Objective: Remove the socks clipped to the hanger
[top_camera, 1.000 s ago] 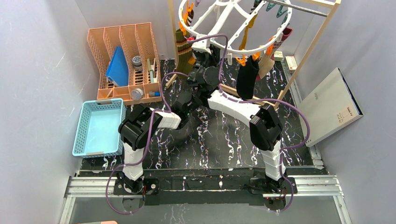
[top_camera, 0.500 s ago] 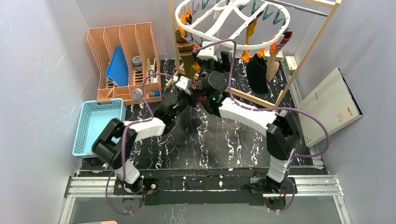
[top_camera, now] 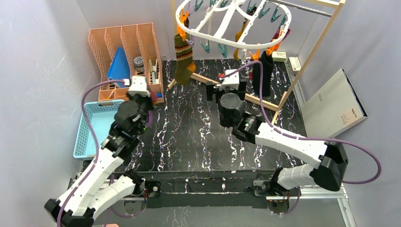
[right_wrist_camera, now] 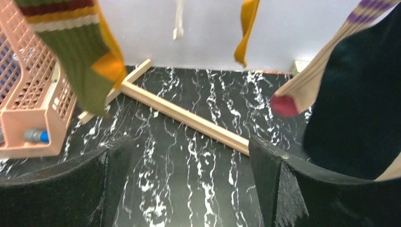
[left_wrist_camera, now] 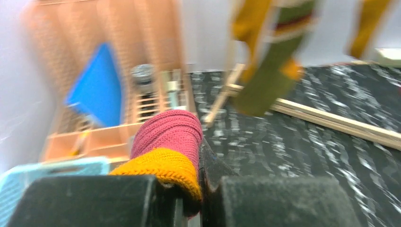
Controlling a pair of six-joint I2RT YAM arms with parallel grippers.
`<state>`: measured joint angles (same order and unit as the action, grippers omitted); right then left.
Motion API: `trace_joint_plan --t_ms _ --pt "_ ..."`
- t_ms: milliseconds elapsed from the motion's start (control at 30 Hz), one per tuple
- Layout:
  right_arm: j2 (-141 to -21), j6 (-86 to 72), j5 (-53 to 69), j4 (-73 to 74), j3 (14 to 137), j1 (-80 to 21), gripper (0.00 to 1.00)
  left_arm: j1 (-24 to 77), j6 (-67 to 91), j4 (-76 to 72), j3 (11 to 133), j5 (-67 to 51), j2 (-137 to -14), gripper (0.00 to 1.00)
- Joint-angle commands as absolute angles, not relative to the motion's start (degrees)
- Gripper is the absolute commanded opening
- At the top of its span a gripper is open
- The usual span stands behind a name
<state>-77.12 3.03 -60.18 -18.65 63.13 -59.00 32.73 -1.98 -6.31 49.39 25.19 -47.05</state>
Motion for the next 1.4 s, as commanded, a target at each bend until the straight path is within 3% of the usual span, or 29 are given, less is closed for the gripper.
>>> trace_joint_plan --t_ms 0,133,367,633,833,1100,1133,1167,1367 --pt "-71.2 -7.2 -59.4 -7.8 60.9 -61.1 0.99 31.6 -4.8 13.7 56.3 49.8 -44.4 0.0" --pt "-69.2 -9.5 -59.2 -3.8 60.2 -62.5 0.99 27.3 -0.6 18.4 58.0 49.3 -47.4 0.0" --pt "-64.4 -11.2 -59.4 1.2 58.4 -64.1 0.99 8.8 9.8 19.2 60.6 22.8 -55.1 0.0" --pt "-59.4 -11.6 -59.5 6.2 57.8 -64.2 0.99 -14.3 14.0 15.1 60.5 8.2 -62.2 0.0" --pt "-57.8 -11.3 -59.2 8.2 57.4 -64.2 0.99 -21.1 13.8 13.0 58.2 7.2 -63.8 0.0" --pt "-57.8 -11.7 -58.4 9.4 57.2 -64.2 0.99 -22.5 17.0 11.3 52.6 8.8 -67.8 0.0" --pt "-57.7 -11.7 -58.4 9.6 57.2 -64.2 0.99 -22.6 17.3 11.4 52.5 9.4 -68.4 0.02" --pt "-57.5 -11.7 -58.4 9.9 57.1 -64.2 0.99 -22.7 17.6 11.6 52.4 9.9 -69.1 0.11" --pt "-56.5 -12.8 -59.4 12.1 56.9 -64.2 0.99 -23.1 22.0 16.3 56.7 11.5 -73.2 0.75"
